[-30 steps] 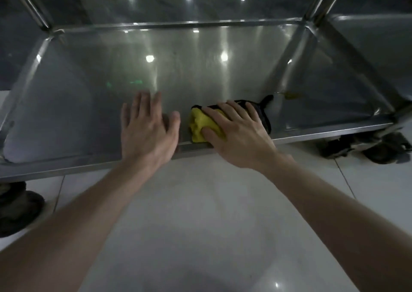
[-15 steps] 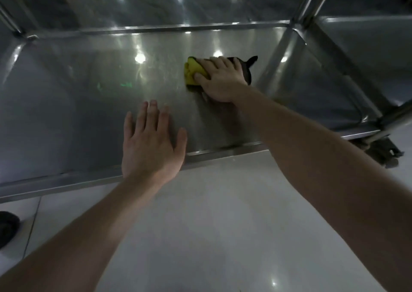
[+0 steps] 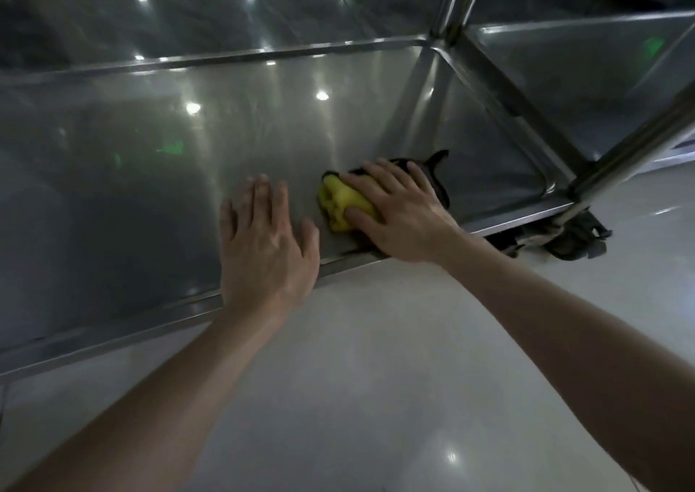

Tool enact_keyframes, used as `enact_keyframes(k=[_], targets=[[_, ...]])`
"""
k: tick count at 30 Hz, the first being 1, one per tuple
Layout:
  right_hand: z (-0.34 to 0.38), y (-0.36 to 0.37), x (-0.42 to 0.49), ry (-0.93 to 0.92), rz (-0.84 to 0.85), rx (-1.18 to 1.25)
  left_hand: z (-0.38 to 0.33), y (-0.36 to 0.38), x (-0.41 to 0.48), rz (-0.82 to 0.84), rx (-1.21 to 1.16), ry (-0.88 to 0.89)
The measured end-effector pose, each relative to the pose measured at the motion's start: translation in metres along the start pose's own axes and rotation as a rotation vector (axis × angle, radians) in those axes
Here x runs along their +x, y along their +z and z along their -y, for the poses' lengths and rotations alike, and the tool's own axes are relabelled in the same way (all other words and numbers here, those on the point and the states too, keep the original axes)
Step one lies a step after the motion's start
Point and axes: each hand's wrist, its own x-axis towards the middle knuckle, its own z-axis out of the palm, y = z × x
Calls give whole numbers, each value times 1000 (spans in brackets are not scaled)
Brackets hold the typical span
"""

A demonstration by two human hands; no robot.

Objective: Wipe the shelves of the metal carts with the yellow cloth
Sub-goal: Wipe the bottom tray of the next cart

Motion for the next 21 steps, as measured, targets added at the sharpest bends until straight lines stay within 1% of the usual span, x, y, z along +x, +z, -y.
enact_keyframes(k=[5, 7, 8, 10, 12, 14, 16, 18, 21], targets=[[-18, -26, 162, 60, 55, 55, -2, 0, 2, 5, 40, 14], [-18, -27, 189, 66, 78, 50, -1, 1, 1, 1, 58, 13], [-14, -24, 186, 69, 72, 59, 0, 1, 1, 7, 65, 13], [-7, -16, 151, 72, 30, 70, 1, 1, 2, 17, 53, 17], [-2, -6, 86, 41, -12, 54, 2, 0, 3, 27, 22, 17], [-4, 2, 6, -31, -60, 52, 2, 0, 4, 21, -19, -10], [-20, 2, -52, -83, -104, 53, -11, 0, 10, 7, -46, -43], [-48, -5, -65, -73, -73, 24, -37, 3, 21, 9, -48, -52], [-75, -14, -11, -4, -33, 14, -68, 13, 30, 11, -6, -40]])
